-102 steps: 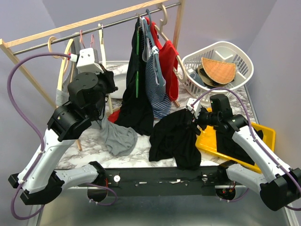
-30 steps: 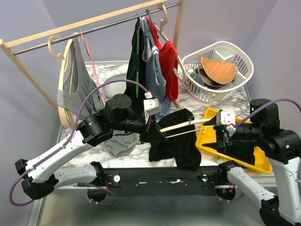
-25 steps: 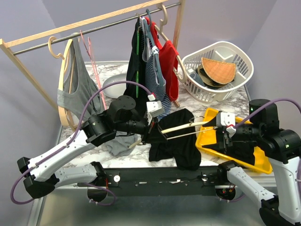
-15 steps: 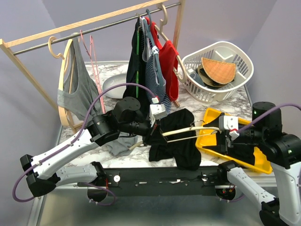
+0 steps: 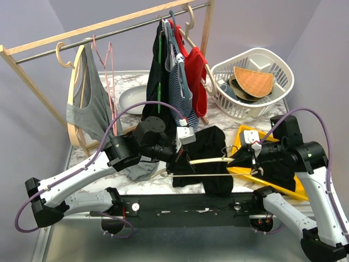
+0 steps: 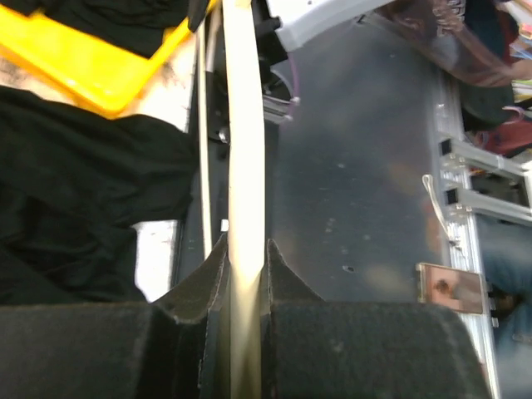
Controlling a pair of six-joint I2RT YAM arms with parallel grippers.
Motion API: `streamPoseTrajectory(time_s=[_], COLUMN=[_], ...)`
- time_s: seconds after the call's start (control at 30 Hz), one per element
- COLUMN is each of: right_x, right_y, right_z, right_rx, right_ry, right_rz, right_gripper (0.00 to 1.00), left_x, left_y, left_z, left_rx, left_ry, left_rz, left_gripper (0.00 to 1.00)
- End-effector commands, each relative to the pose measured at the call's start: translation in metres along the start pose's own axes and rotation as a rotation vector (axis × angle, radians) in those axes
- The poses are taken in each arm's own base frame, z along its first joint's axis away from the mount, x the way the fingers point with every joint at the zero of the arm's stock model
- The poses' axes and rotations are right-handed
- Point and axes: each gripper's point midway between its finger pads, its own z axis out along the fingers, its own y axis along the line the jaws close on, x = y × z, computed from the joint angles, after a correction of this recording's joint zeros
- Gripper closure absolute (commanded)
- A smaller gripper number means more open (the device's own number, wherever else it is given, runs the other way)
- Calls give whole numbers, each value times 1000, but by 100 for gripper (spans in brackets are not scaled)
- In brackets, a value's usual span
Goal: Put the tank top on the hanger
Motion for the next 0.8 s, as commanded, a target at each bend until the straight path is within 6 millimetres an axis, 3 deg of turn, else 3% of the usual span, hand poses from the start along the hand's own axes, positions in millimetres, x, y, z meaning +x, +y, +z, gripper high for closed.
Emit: streamPoseTrajectory(time_s=[0.0, 0.07, 0.1, 0.2, 0.27, 0.43, 0.57, 0.63, 0.77], right_x=[4, 10, 19, 37, 46, 64, 73, 74, 75], right_y=[6, 2, -4, -12, -11, -17, -28, -29, -30], right_z=[-2, -5, -9, -22, -33, -63, -74, -74, -72], right_rx=[18, 65, 118, 233, 297, 485, 574, 582, 579], right_ry=[2, 33, 81, 181, 239, 364, 412, 409, 407], right_rz=[12, -9, -1, 4, 8, 13, 43, 58, 67], right_gripper=[99, 99, 99, 99, 99, 99, 99, 99, 99], left_x=[-19, -18, -19, -12, -6, 22, 64, 81, 118], left_y=[7, 14, 21, 34, 40, 55, 73, 82, 102], left_z=[3, 3, -1, -13, -19, -32, -20, -12, 2], left_rx=[-49, -89, -141, -251, -310, -448, -550, -603, -718], left_ry=[-83, -88, -100, -88, -82, -49, 40, 78, 137], left_rz=[39, 29, 25, -6, -22, -78, -151, -195, -258], left_gripper=[88, 66, 39, 13, 7, 4, 7, 18, 27])
